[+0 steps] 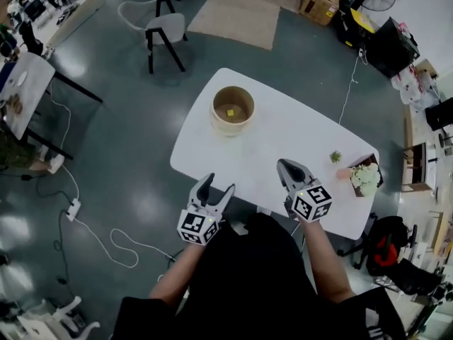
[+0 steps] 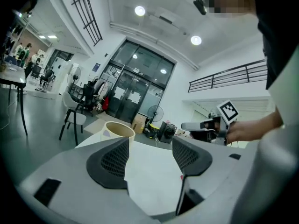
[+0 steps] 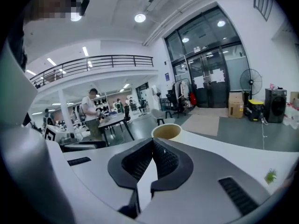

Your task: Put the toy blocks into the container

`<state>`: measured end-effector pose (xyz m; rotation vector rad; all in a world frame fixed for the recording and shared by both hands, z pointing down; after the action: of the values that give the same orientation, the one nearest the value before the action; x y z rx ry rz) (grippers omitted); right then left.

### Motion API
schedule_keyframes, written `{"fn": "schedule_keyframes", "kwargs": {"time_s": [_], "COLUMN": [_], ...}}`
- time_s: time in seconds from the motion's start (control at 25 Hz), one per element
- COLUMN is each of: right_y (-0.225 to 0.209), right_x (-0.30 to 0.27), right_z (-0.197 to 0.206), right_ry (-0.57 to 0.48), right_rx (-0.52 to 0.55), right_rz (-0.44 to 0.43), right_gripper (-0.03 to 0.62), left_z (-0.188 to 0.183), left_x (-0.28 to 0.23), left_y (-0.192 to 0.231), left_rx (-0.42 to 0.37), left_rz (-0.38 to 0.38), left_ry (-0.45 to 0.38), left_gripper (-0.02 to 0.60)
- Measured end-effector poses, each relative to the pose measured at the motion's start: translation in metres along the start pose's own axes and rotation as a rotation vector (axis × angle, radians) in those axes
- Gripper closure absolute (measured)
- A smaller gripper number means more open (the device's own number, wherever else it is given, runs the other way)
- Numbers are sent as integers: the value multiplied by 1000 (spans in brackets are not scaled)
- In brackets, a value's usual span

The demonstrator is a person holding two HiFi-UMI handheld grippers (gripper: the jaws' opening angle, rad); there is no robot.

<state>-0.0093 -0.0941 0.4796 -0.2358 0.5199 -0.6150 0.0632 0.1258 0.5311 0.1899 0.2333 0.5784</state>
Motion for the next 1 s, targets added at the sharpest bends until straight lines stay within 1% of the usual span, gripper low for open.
{"fn": "schedule_keyframes", "kwargs": {"time_s": [0.12,0.24,0.32,0.44,0.56,0.64,0.72,0.76,1.0], "right_y": [-23,-41,-55,-76,-99,-117,-134,-143,-190], "right_x": [43,87,116,157,196,219,241,251,298], "right_z": [26,50,62,78,94,103,112,116,131], "right_ry": [18,17,1,-13,-32,-39,-42,-43,-61], "right_rx": [28,58,44,-1,-50,-83,-105,-110,-142], "right_rz": [113,185,218,256,297,317,328,332,341], "right_gripper": [594,594,594,594,594,594,594,594,594], "left_z": [3,11,19,36,59,77,96,105,151], "left_x": [-20,-45,-66,-100,-129,-148,-164,-171,-212], "left_y": [-20,-53,-78,-119,-160,-183,-203,-213,-269], "left_rx": [-24,-47,-75,-110,-105,-68,-28,-25,-113], "left_rz": [59,121,163,222,285,298,294,294,328], "left_ry": [26,61,84,141,208,251,287,304,403], "left_gripper": [316,316,316,316,316,316,316,316,316]}}
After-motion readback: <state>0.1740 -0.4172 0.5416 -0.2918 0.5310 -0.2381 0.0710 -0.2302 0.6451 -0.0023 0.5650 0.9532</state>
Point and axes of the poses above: the fingertips, and each gripper's own axes: x backward along the fingers, y to its left, z out of its underside, the point moved 5 cm from there along x, backward along the fingers, and after that the axes turned 10 degrees about -x, right-handed, at the moved point
